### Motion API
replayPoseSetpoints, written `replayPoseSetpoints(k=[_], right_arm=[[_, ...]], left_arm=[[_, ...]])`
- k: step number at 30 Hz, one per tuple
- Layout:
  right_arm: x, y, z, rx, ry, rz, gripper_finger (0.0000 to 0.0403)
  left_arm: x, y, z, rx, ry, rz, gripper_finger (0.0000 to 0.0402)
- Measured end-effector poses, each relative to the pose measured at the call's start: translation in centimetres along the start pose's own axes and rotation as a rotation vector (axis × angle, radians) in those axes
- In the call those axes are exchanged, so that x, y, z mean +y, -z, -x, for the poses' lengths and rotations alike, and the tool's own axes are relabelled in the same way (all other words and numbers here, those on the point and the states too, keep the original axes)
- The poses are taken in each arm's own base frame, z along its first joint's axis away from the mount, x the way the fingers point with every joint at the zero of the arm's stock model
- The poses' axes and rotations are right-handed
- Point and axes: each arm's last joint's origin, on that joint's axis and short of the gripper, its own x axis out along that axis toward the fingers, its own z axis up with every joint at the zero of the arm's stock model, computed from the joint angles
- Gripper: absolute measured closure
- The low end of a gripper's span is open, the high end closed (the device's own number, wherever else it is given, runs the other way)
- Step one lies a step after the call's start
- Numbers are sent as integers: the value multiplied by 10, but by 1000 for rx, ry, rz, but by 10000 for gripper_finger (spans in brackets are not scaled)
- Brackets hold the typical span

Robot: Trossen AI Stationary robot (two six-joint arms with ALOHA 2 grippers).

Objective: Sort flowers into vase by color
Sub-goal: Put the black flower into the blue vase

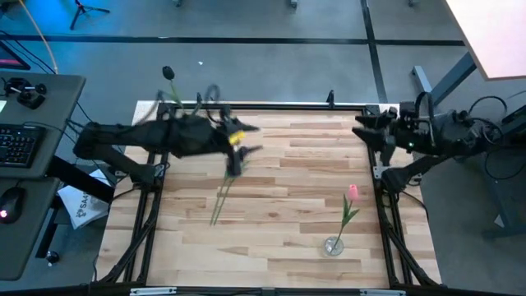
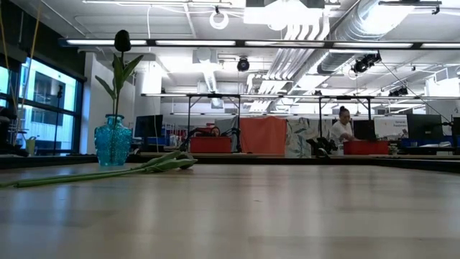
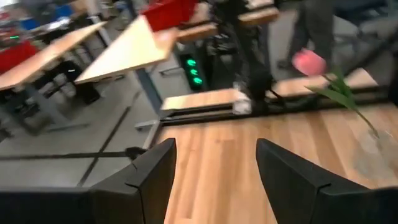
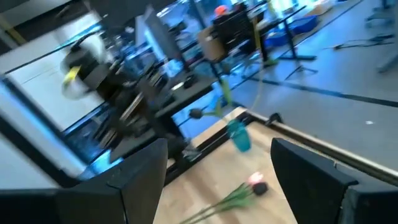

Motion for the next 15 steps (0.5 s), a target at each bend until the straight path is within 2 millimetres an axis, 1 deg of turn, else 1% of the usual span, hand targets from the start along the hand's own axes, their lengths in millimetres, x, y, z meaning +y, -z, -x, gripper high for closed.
replayPoseSetpoints(k=[2,5,8,11,13,15], right_arm=[[-2,-1,-3,-11,28,-5,122],[-5,-2,-7,-21,61,-10,122],[-6,-2,-11,-17,72,-2,122],[-7,-2,-16,-13,88,24,122],[-9,-3,-18,-9,93,26,122],[-10,-3,-21,2,88,25,122]], left_arm=[[-14,5,-10,37,34,-36,193],[-27,20,-25,164,80,-45,193],[-29,34,-34,263,185,45,193],[-35,48,-43,291,291,142,193],[-40,60,-48,315,318,190,193],[-45,73,-46,360,317,252,193]])
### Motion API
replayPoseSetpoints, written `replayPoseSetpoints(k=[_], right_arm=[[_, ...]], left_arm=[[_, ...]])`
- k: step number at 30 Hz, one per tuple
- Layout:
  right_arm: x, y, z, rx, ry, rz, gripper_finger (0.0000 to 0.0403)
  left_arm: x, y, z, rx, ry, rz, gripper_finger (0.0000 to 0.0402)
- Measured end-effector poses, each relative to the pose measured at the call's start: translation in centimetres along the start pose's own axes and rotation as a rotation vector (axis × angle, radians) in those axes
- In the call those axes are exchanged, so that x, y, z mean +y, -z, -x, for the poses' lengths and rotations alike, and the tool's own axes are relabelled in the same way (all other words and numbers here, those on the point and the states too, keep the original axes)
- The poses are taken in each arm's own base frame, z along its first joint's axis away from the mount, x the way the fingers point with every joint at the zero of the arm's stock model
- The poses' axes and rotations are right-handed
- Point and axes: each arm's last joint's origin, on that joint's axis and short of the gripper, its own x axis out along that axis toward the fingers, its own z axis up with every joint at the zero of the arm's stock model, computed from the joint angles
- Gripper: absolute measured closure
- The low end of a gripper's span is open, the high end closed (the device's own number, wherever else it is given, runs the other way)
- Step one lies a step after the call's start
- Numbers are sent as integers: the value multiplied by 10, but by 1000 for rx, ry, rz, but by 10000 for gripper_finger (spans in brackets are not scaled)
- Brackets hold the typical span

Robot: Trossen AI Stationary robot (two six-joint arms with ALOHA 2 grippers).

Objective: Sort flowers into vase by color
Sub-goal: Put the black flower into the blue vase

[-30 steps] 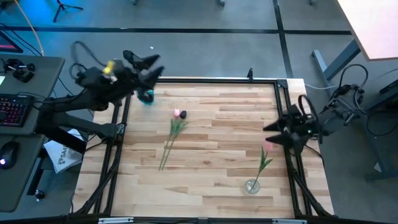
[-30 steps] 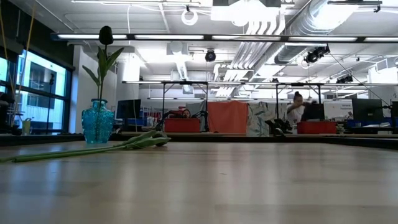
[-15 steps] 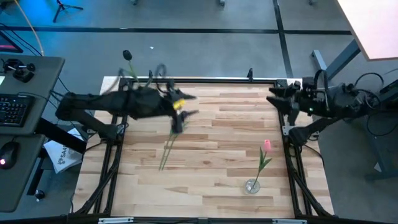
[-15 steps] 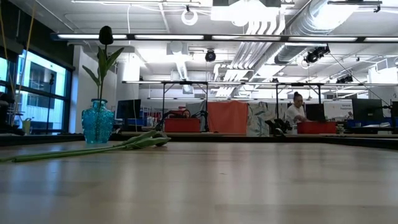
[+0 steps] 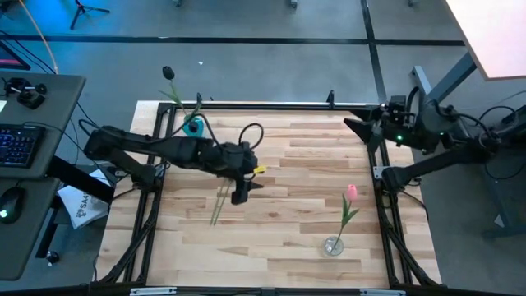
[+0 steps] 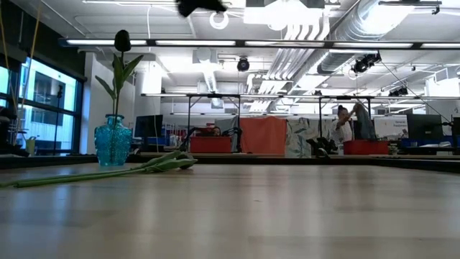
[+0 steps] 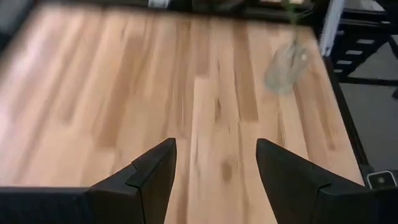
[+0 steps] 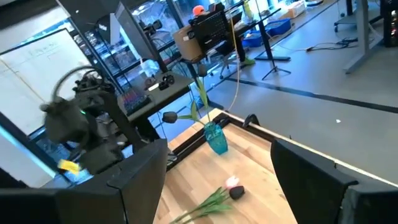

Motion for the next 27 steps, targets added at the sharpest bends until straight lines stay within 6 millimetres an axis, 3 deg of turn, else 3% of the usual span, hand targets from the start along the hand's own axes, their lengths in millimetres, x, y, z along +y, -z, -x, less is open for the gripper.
replayPoseSetpoints(k=[8,14,22,27], right_arm=[[-7,-1,-4,31,8,45,122],[-13,-4,-7,20,44,64,122],[-19,-7,-10,6,82,46,122],[-19,-7,-11,34,32,16,122]], left_arm=[[-18,80,-13,153,-108,364,193],[-40,137,-46,364,-222,519,193],[-16,162,-95,446,-456,678,193],[-2,164,-103,462,-498,738,193]])
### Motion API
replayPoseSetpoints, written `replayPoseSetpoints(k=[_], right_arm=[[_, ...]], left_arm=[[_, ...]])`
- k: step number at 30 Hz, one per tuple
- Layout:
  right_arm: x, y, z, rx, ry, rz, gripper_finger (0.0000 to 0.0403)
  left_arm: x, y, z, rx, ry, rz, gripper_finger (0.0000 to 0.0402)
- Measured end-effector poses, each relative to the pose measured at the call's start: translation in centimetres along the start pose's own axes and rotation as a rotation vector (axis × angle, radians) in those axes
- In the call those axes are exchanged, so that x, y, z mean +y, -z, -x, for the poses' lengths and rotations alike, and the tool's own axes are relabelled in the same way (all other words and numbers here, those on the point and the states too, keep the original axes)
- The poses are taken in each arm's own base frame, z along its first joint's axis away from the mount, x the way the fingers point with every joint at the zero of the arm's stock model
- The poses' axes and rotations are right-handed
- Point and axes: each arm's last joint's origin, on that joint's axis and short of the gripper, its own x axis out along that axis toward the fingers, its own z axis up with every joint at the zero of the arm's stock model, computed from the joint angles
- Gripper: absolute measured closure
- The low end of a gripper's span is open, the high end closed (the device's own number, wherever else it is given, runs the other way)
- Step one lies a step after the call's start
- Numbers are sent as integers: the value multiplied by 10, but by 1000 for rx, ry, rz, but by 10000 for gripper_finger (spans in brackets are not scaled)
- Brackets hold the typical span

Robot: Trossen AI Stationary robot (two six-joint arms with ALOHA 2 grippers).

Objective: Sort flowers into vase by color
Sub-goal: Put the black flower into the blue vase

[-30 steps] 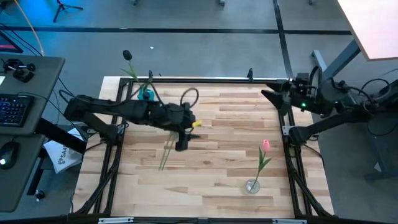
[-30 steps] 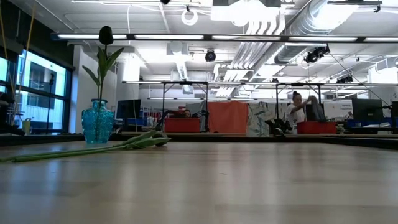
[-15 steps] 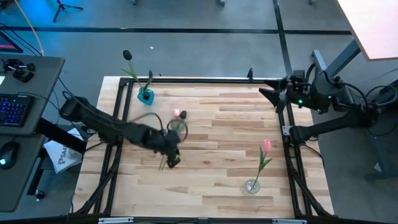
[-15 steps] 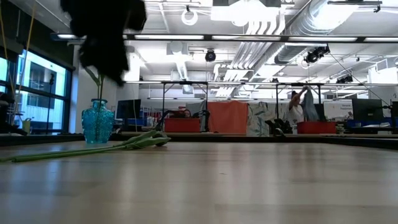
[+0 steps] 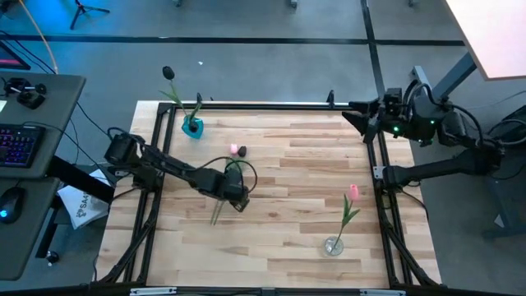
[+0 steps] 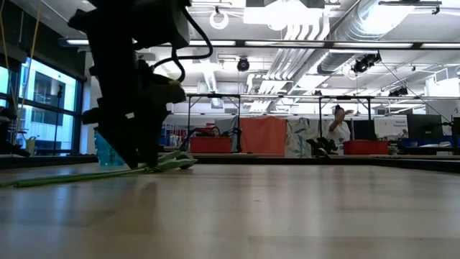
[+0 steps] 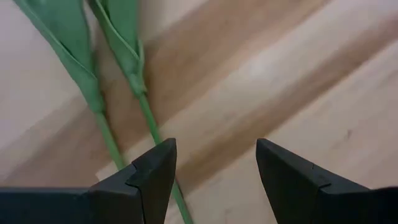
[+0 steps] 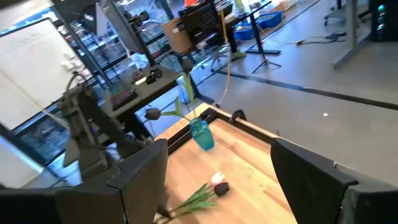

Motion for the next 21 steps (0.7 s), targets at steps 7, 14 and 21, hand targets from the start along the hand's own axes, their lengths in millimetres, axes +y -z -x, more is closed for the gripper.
replayPoseSetpoints(k=[7,14,21], right_arm=[[1,1,-1,16,-26,-2,122],[3,3,-6,33,-16,11,122],[3,8,-13,78,7,33,122]], left_arm=[[11,-6,12,-93,-82,-4,193],[23,-14,-5,-62,-46,50,211],[30,-22,-10,-78,-54,85,251]])
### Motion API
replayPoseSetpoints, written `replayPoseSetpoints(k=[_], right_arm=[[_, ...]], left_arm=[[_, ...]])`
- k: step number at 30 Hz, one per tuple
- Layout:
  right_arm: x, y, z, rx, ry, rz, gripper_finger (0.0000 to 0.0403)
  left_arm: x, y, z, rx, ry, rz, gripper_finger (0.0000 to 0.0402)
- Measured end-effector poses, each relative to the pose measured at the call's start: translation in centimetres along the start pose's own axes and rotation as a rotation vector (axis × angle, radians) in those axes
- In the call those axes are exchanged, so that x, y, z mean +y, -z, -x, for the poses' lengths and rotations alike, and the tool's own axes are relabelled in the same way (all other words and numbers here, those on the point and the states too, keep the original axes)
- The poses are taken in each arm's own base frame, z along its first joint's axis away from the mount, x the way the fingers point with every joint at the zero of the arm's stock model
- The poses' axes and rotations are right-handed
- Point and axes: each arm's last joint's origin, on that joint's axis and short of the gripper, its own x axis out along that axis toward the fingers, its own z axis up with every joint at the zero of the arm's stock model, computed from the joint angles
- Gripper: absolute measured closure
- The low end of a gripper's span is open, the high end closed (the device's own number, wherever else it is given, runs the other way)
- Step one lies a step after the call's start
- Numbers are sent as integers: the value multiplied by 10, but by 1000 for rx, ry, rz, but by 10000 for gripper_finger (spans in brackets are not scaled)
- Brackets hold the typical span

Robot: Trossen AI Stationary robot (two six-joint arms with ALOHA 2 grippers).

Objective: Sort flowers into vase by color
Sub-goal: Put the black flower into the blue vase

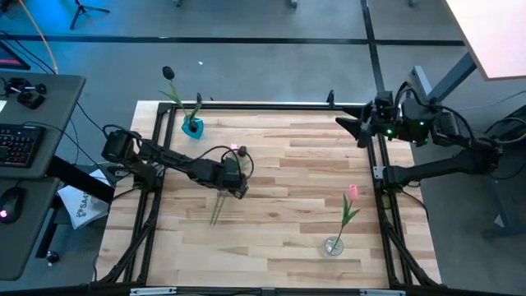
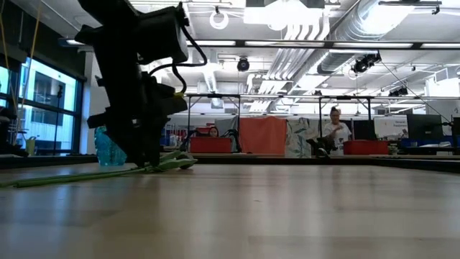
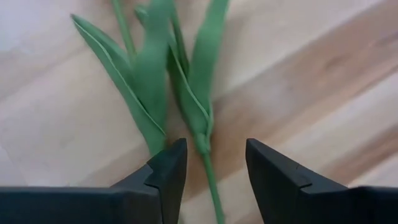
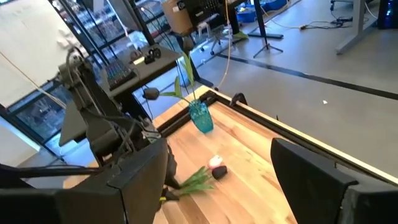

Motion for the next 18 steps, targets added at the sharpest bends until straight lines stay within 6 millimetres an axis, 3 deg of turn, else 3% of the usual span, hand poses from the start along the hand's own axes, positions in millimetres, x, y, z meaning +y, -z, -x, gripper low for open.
replayPoseSetpoints(k=[18], right_arm=[[1,2,-2,27,-12,8,122]], left_arm=[[0,-6,-20,24,-14,15,272]])
